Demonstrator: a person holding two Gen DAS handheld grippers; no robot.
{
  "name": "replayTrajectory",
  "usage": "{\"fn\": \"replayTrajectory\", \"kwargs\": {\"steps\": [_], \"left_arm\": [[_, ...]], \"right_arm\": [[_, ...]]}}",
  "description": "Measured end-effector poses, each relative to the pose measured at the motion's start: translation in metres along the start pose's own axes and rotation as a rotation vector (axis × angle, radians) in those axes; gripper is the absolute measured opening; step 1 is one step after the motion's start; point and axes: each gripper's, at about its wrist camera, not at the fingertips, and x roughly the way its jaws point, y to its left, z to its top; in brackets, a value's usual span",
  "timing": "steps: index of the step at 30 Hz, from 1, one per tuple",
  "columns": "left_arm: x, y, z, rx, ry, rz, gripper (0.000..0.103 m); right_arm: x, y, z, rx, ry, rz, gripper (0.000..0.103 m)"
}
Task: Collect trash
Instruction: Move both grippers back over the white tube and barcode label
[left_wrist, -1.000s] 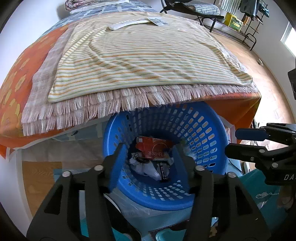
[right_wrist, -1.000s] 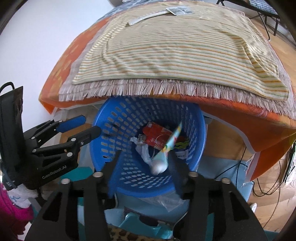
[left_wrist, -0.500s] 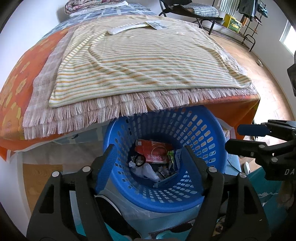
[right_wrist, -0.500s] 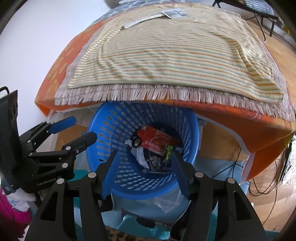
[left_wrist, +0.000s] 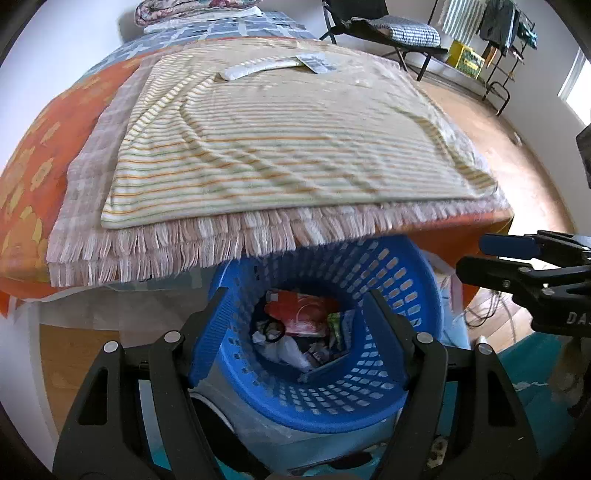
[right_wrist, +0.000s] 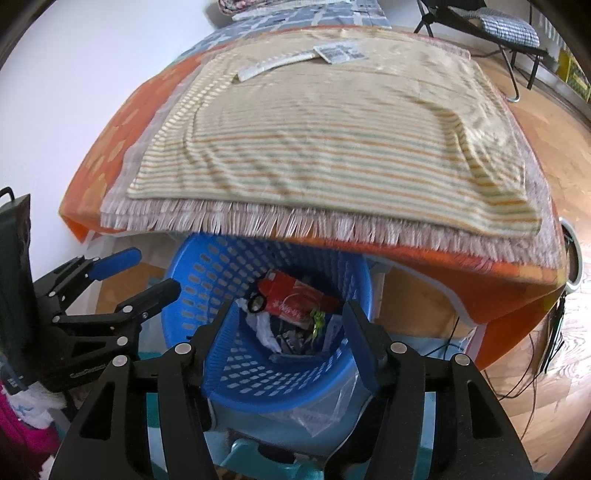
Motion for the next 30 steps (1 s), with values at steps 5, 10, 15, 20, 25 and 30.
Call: {"fn": "replayTrajectory", "kwargs": {"steps": [5,10,15,20,25,30], "left_arm": [[-0.006,0.001,0.017,0.017,-0.017,-0.005,0.075],[-0.013,0.005,0.042,0.044,-0.049,0.004,0.075],[-0.016,0.011,0.072,0.062,-0.074,0.007,0.075],[-0.011,0.014,0.095,0.079,-0.079,0.004,0.075],[-0.002,0.015,0.118,0.11,-0.077,-0.001,0.075],[0.011,0.018,0.145,0.142,-0.075,0.004,0.075]], "right_arm": [[-0.007,-0.003,0.012,-0.016,-0.019,-0.025,0.058],[-0.013,-0.005,0.029,-0.021,-0.045,-0.041,0.058],[-0.018,-0.007,0.053,-0.018,-0.069,-0.081,0.058],[-0.022,-0.008,0.076,-0.037,-0.099,-0.123,0.058],[-0.023,-0.007,0.098,-0.067,-0.121,-0.172,0.058],[-0.021,-0.006,0.121,-0.094,-0.132,-0.221,0.059]]}}
